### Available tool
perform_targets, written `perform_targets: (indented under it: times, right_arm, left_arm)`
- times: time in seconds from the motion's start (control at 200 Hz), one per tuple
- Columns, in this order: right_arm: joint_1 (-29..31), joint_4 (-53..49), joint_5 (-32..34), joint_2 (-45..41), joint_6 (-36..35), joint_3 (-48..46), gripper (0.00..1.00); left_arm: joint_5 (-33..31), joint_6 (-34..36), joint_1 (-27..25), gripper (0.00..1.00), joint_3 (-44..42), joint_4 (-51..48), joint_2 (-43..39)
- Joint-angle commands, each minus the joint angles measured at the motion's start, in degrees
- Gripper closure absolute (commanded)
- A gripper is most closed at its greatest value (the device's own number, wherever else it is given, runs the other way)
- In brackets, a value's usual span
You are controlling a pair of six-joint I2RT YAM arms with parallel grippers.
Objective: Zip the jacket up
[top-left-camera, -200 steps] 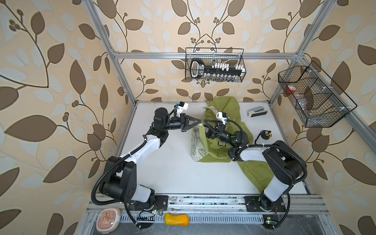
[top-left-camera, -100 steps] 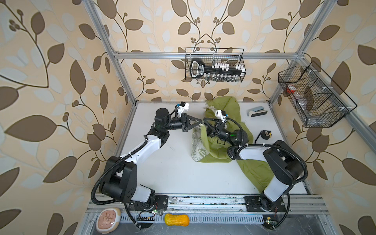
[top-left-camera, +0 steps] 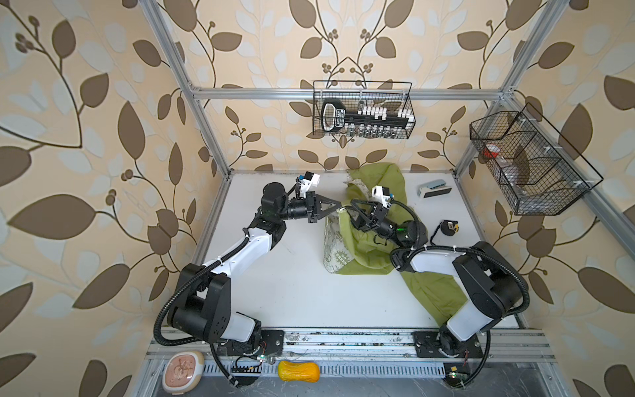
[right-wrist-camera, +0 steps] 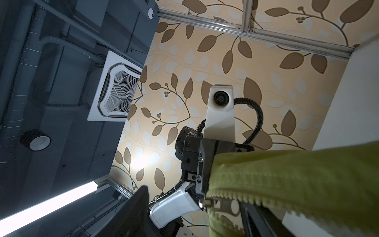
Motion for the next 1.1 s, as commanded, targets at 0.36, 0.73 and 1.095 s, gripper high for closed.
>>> perform_targets:
  times: [0.36, 0.73, 1.095]
  right_arm:
    - [-0.76, 3.60, -2.25, 2.14, 3.18, -0.98, 0.18]
    - [3.69, 3.62, -1.04, 5.61, 2.84, 5.10, 0.10]
    - [1.91, 3.68, -0.47, 0.12, 4.05, 2.89, 0.12]
  left_arm:
    - [1.02, 0.19, -0.52, 1.00, 3.01, 2.90, -3.05]
    - [1.20, 0.19, -0.97, 1.00, 2.86, 2.39, -3.86]
    - [1.12, 0.72, -0.97, 1.00, 2.41, 2.31, -4.06]
